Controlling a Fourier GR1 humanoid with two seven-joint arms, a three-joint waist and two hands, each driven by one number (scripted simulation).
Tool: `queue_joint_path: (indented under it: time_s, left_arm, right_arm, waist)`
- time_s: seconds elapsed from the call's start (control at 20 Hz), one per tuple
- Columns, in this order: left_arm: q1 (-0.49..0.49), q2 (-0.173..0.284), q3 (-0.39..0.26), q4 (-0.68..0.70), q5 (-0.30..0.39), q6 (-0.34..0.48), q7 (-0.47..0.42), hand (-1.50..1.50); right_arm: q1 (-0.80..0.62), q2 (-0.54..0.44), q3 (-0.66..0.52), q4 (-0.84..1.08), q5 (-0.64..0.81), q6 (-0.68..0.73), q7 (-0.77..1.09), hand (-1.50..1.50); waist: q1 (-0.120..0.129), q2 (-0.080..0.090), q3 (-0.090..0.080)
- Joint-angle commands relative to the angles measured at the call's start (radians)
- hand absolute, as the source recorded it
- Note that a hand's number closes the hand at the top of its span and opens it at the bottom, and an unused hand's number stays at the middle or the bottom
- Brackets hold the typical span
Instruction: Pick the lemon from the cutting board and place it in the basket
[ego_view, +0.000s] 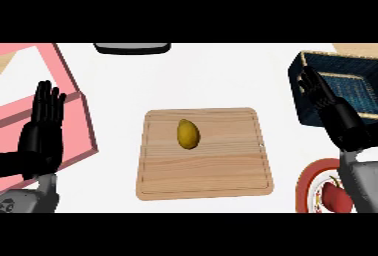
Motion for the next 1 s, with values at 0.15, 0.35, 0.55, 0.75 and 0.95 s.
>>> queue_joint_path:
  time_s: [0.15, 0.35, 0.55, 0.75, 0.95]
  left_arm:
    - [0.047, -0.016, -0.044, -0.012, -0.011, -0.06, -0.002, 0.0]
    - [0.024, -0.041, -0.121, -0.015, -0.013, -0.07, 0.079, 0.0]
    - [0.041, -0.053, -0.155, -0.036, -0.022, -0.076, 0.085, 0.0]
    - [0.036, -0.057, -0.136, -0.026, -0.019, -0.063, 0.083, 0.0]
    - [0.051, -0.04, -0.119, -0.034, -0.023, -0.047, 0.1, 0.0]
  right_arm:
    - [0.017, 0.183, 0.089, -0.296, 0.109, -0.3, 0.216, 1.5]
    - [-0.048, 0.334, 0.383, -0.32, 0.321, -0.351, 0.163, 1.5]
    - [-0.091, 0.393, 0.547, -0.146, 0.529, -0.665, 0.296, -1.5]
    - [-0.105, 0.396, 0.558, -0.091, 0.714, -0.857, 0.524, -1.5]
    - [-0.133, 0.379, 0.5, -0.003, 0.949, -0.812, 0.74, -1.5]
  waist:
    - [0.015, 0.016, 0.023]
    - [0.039, 0.018, 0.021]
    - [0.076, 0.021, 0.021]
    - [0.035, 0.009, 0.017]
    - [-0.009, -0.009, 0.011]
